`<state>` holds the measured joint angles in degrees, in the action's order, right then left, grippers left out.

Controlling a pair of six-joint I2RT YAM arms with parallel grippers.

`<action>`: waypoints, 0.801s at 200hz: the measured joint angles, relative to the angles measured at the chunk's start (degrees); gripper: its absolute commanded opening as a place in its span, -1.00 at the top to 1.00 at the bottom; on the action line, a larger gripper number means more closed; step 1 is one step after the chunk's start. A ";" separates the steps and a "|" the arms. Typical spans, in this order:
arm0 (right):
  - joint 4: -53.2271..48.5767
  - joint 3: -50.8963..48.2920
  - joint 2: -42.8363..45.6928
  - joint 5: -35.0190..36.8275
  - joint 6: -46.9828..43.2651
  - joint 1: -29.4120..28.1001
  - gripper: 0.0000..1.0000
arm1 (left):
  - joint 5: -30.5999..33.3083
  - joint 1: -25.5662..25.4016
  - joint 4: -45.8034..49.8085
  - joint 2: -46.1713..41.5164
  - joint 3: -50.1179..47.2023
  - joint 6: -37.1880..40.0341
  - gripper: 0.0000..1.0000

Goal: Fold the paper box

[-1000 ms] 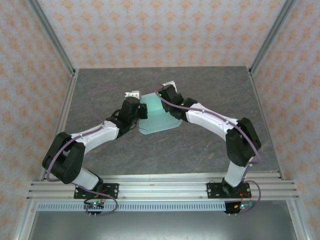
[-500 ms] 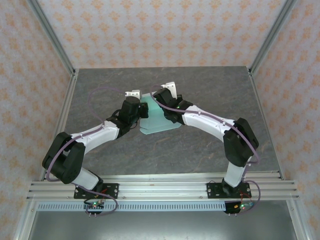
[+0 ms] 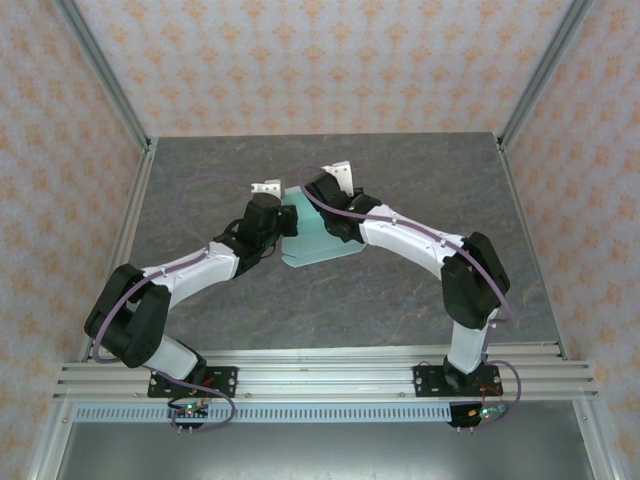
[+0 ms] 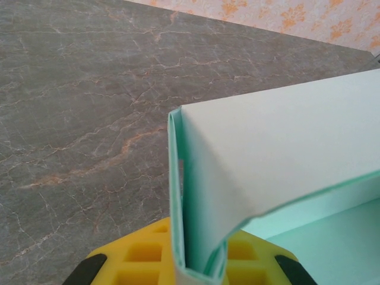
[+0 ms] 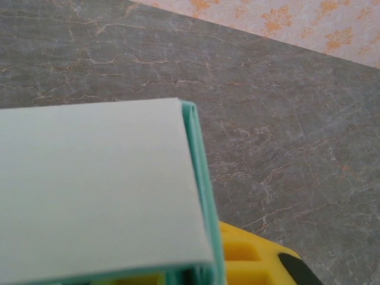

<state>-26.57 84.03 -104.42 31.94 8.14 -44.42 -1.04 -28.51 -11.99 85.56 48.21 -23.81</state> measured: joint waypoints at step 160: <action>0.87 -3.98 5.40 -15.58 -2.40 3.87 -0.17 | 1.36 0.07 1.73 0.09 0.00 -0.17 1.00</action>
<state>-25.69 80.05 -99.02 16.36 5.74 -40.56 0.32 -28.45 -10.26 85.65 48.21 -23.99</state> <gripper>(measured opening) 0.549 0.101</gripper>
